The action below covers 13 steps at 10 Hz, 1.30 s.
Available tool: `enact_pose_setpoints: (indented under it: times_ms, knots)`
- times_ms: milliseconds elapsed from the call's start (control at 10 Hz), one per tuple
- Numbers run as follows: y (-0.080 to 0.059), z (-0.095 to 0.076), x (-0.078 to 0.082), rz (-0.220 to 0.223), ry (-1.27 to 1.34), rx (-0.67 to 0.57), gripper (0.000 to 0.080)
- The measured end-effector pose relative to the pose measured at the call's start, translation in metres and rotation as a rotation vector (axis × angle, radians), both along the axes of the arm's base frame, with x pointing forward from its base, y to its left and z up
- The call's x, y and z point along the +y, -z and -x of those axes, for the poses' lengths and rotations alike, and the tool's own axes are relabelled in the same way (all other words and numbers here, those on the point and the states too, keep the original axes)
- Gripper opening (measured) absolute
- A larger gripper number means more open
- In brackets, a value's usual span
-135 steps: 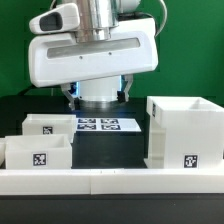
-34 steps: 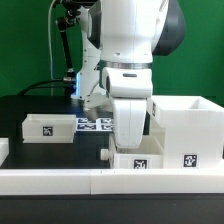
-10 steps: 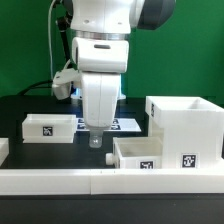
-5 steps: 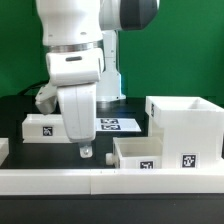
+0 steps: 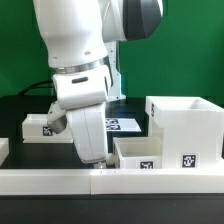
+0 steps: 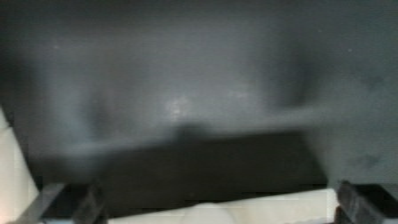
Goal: Assemble drawer
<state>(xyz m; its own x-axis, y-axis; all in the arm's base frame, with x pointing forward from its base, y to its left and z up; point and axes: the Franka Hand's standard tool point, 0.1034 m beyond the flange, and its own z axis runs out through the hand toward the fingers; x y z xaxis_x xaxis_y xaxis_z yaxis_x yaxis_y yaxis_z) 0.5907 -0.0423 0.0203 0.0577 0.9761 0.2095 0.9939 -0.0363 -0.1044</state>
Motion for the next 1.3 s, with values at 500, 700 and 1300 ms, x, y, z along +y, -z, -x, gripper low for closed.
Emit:
enact_pose_setpoints:
  times_ms: [500, 700, 1300]
  knots:
    - [-0.001, -0.002, 0.020, -0.006, -0.039, -0.004, 0.0649]
    - [-0.004, -0.005, 0.029, 0.001, -0.051, -0.009, 0.0649]
    - [-0.004, -0.004, 0.045, -0.001, -0.020, -0.007, 0.0649]
